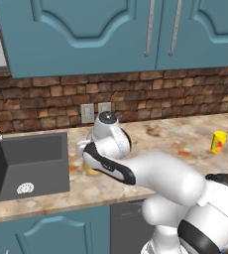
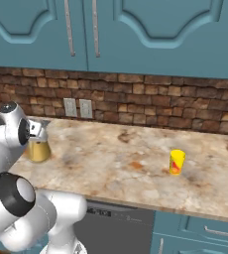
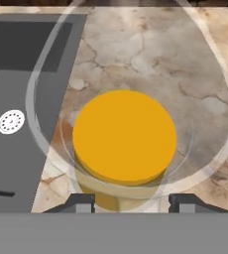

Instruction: Place the pitcher and cup on the dining counter for serving.

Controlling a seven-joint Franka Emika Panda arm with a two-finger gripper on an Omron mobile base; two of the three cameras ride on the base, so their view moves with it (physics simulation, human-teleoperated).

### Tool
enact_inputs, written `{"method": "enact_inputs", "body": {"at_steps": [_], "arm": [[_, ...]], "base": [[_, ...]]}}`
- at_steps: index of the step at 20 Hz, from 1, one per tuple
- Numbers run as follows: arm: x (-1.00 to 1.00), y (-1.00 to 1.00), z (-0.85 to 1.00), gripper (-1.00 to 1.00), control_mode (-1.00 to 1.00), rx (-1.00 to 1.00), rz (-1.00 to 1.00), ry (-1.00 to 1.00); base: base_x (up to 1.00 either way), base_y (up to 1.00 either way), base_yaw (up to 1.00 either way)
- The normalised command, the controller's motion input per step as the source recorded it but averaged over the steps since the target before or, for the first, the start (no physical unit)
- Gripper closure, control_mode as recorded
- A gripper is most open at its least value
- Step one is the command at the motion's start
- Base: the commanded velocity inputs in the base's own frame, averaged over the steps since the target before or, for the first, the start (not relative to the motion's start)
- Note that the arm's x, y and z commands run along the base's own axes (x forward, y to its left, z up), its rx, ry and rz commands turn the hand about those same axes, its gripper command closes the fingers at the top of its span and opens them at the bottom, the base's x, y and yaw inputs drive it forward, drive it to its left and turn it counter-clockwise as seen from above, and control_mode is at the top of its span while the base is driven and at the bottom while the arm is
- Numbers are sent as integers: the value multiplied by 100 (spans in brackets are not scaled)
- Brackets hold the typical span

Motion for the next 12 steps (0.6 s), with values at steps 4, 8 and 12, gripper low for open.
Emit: {"method": "enact_inputs", "body": {"at_steps": [4,8,12], "arm": [[-45,0,79,100,-100,0,9,0],[-49,-7,78,100,-100,0,7,-1],[-38,-26,58,100,-100,-2,0,-4]], "base": [[0,0,0],[0,0,0],[0,0,0]]}}
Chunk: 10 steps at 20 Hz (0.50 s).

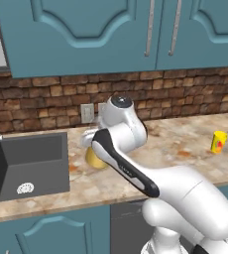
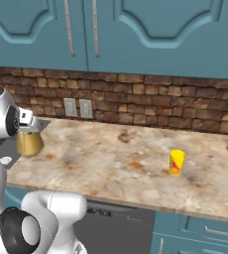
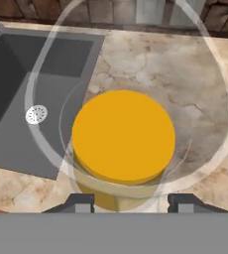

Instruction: Place the pitcher and cup on the dining counter for serving.

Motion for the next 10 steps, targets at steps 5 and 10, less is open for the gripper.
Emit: {"method": "enact_inputs", "body": {"at_steps": [5,10], "arm": [[-22,-44,34,100,-100,-5,0,0],[-18,-67,11,100,-100,-1,0,0]], "base": [[0,0,0],[0,0,0]]}}
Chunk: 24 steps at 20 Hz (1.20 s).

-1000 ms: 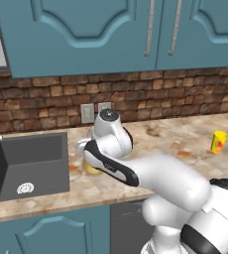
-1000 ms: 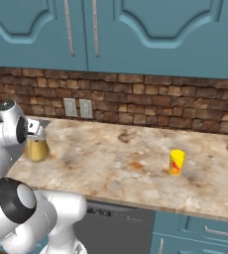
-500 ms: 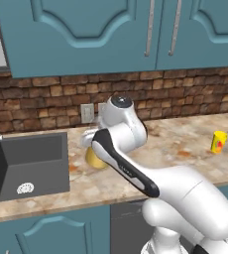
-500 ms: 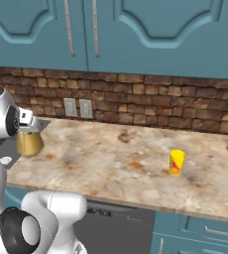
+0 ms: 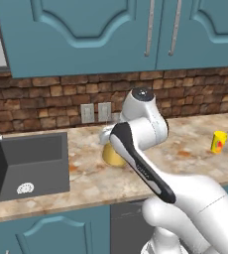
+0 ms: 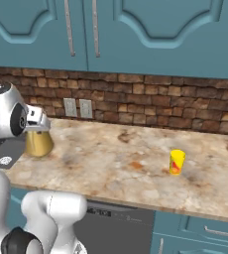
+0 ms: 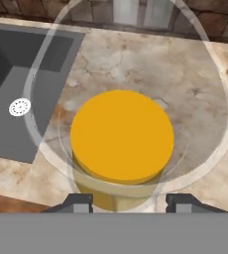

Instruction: Place the pitcher and cup on the dining counter for serving.

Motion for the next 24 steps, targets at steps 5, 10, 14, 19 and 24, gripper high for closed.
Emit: {"method": "enact_inputs", "body": {"at_steps": [5,10,14,19,24], "arm": [[-45,-87,0,100,-100,0,0,2],[-75,-79,4,100,-100,0,0,0],[-42,-32,2,100,100,0,0,0],[0,0,0,100,100,0,0,0],[0,0,0,100,100,0,0,0]], "base": [[0,0,0],[0,0,0],[-49,-17,3],[-98,13,28],[-44,76,48]]}}
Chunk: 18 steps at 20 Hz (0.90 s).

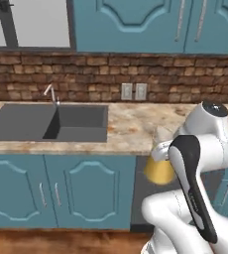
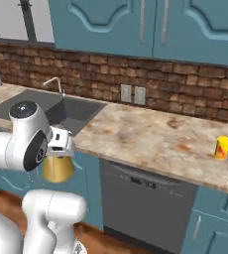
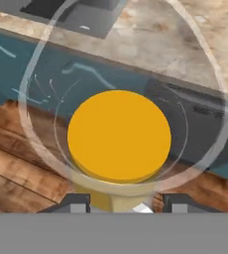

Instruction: Place the pitcher and cup on the dining counter for serving.

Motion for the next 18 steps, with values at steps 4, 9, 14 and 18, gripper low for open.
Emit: {"method": "enact_inputs", "body": {"at_steps": [4,9,14,18], "arm": [[0,0,0,100,100,0,0,0],[0,0,0,100,100,0,0,0],[0,0,0,100,100,0,0,0],[0,0,0,100,100,0,0,0]], "base": [[-13,98,62],[0,68,81],[-34,24,91],[-69,21,87]]}}
